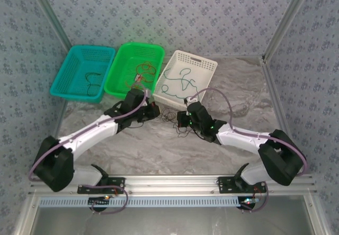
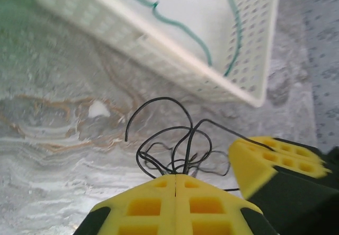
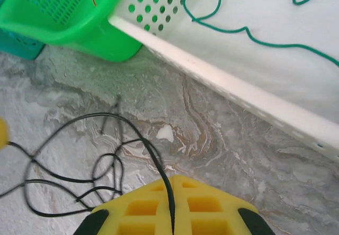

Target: Untangle the cables

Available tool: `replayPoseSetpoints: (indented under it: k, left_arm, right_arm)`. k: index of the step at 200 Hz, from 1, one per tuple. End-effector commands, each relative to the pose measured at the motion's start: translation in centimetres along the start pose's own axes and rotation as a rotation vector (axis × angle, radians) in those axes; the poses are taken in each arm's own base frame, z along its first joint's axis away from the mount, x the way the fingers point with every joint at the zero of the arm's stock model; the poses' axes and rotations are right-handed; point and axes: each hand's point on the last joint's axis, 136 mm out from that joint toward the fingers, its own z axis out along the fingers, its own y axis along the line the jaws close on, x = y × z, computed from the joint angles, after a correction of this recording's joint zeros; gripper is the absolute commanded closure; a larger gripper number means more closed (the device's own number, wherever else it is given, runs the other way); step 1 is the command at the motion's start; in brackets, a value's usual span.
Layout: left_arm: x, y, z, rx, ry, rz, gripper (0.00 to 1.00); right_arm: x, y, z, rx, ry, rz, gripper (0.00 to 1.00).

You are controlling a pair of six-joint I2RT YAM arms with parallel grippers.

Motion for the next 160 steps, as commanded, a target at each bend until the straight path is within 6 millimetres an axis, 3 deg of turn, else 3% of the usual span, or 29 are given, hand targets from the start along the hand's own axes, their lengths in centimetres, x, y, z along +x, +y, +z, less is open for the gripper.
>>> replayPoseSetpoints:
  k: [1, 11, 20, 27, 38, 40, 91, 123, 160]
  left_arm:
    - [-1.5, -1.4, -1.8, 0.067, -0.077, 0.071, 1.00]
    - [-1.7, -2.2, -2.4, 0.100, -0.078, 0.097, 1.00]
    - [-1.9, -3.1, -2.9, 0.138, -0.073, 0.122, 1.00]
    - [-2.0, -3.8, -3.2, 0.168, -0.065, 0.138, 1.00]
    - [-2.3, -4.8, -3.7, 0.200, -0.059, 0.158, 1.00]
    - [-2.4, -5.0, -3.7, 0.203, -0.060, 0.162, 1.00]
    - [-5.2, -7.2, -5.6, 0.242, -0.051, 0.175, 1.00]
    - [-6.6, -8.6, -6.8, 0.284, -0.033, 0.163, 1.00]
    - [-7.3, -10.8, -8.3, 0.335, -0.021, 0.209, 1.00]
  right_arm:
    - [-0.5, 0.8, -0.9, -0.064, -0.026, 0.024, 0.98]
    - [-0.4, 2.0, -1.3, -0.140, -0.020, -0.003, 0.88]
    - [-0.3, 3.1, -1.7, -0.203, -0.005, -0.033, 0.72]
    - [-0.3, 3.9, -1.9, -0.238, 0.007, -0.055, 0.52]
    - [-0.5, 4.4, -2.2, -0.260, 0.011, -0.073, 0.04]
    - [-0.5, 4.5, -2.2, -0.261, 0.011, -0.077, 0.01]
    - [-2.0, 4.9, -4.1, -0.290, -0.095, -0.153, 0.00]
    - [-2.4, 3.7, -4.7, -0.238, -0.145, -0.182, 0.00]
    - [-3.5, 5.7, -5.1, -0.321, -0.173, -0.239, 0.03]
